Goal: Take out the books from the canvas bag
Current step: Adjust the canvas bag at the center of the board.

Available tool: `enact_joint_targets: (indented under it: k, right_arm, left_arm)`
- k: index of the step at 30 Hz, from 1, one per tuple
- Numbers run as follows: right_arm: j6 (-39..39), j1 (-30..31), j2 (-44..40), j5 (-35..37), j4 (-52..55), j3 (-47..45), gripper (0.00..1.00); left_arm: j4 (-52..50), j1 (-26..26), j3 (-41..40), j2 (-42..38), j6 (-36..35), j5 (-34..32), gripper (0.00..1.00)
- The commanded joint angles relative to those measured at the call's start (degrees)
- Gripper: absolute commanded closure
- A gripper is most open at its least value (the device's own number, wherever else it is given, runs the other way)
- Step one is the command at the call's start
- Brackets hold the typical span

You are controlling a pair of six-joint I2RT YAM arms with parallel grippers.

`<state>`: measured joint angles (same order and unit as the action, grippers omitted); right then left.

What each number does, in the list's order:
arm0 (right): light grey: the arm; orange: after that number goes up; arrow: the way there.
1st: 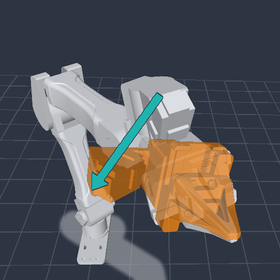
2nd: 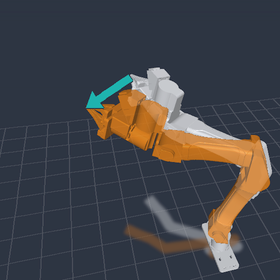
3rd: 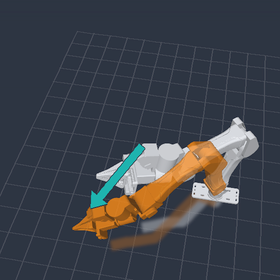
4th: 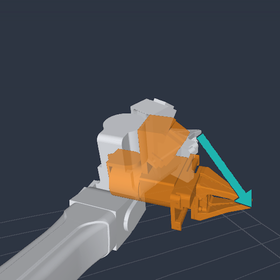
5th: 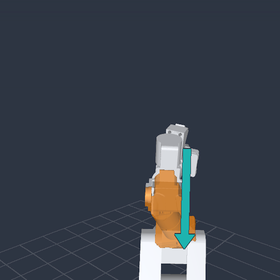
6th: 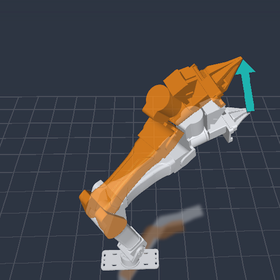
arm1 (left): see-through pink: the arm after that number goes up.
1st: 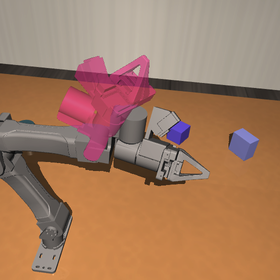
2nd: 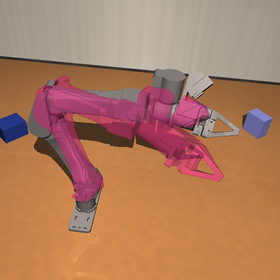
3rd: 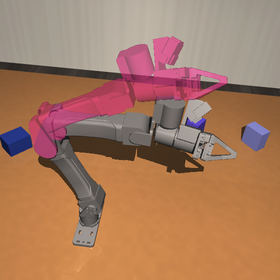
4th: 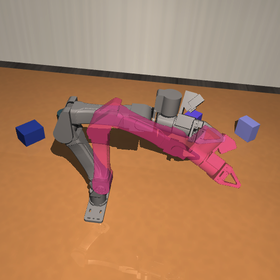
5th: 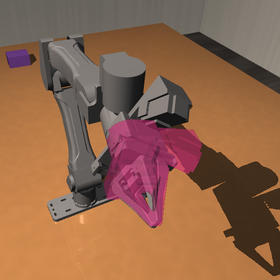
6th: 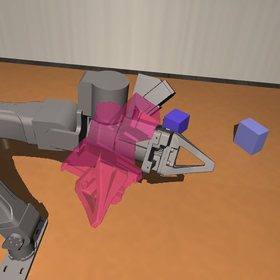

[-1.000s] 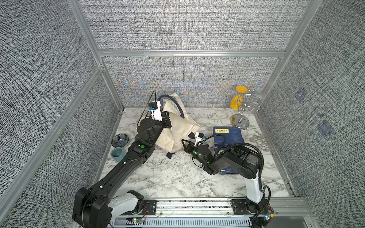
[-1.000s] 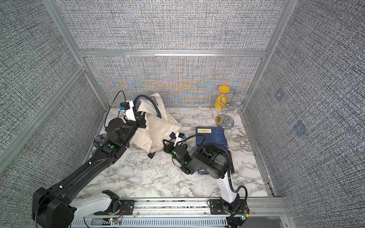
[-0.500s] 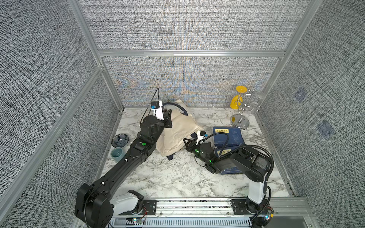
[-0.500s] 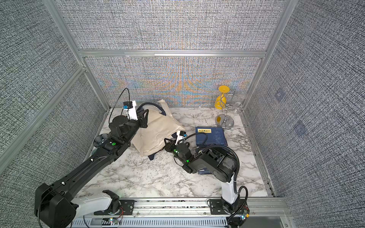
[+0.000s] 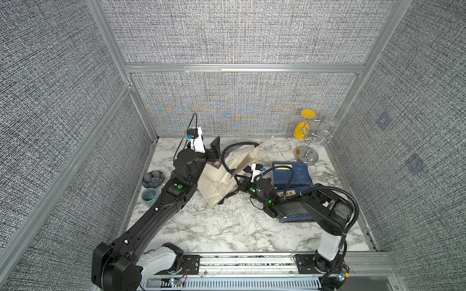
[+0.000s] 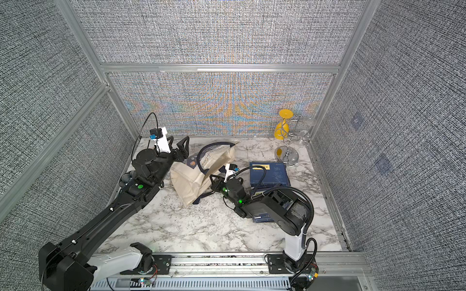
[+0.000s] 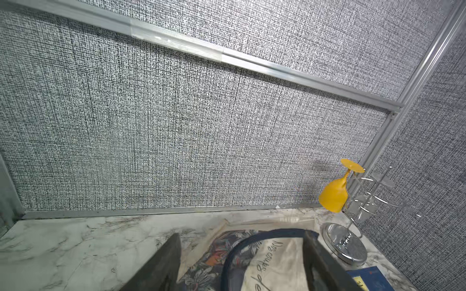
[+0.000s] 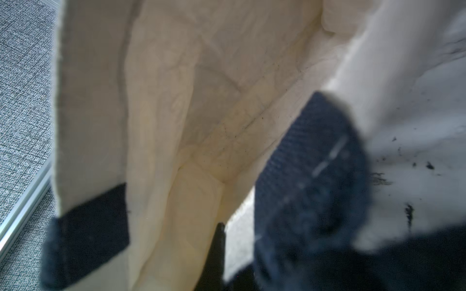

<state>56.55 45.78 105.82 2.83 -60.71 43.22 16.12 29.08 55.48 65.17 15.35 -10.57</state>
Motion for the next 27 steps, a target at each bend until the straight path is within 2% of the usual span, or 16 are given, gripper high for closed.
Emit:
enact_joint_targets:
  k: [1, 6, 10, 16, 20, 27]
  right_arm:
    - [-0.69, -0.63, -0.74, -2.46, 2.27, 1.34, 1.0]
    - [-1.18, -1.39, -3.54, -3.1, 10.57, 3.37, 1.0]
    - [-2.96, -2.09, -5.28, -4.64, 14.63, 5.03, 1.0]
    - [-3.85, -3.05, -6.14, -8.38, 21.67, 9.33, 1.0]
    - [-3.33, -3.77, -7.33, -10.06, 26.1, 11.84, 1.0]
    - [-8.01, -4.12, -9.95, -10.34, 39.35, 19.79, 1.0]
  left_arm:
    - [-2.19, 0.13, 2.29, -1.3, -0.71, -3.53, 0.24]
    - [-15.32, 0.17, 5.61, -5.32, 1.67, -9.81, 0.23]
    - [-22.69, 0.12, 3.41, -11.39, 1.6, -12.97, 0.22]
    - [-30.37, 0.11, -0.65, -19.16, -1.15, -14.03, 0.2]
    - [-31.98, 0.18, -4.33, -22.73, -4.47, -16.82, 0.19]
    - [-28.3, 0.11, -10.46, -27.85, -6.99, -18.53, 0.16]
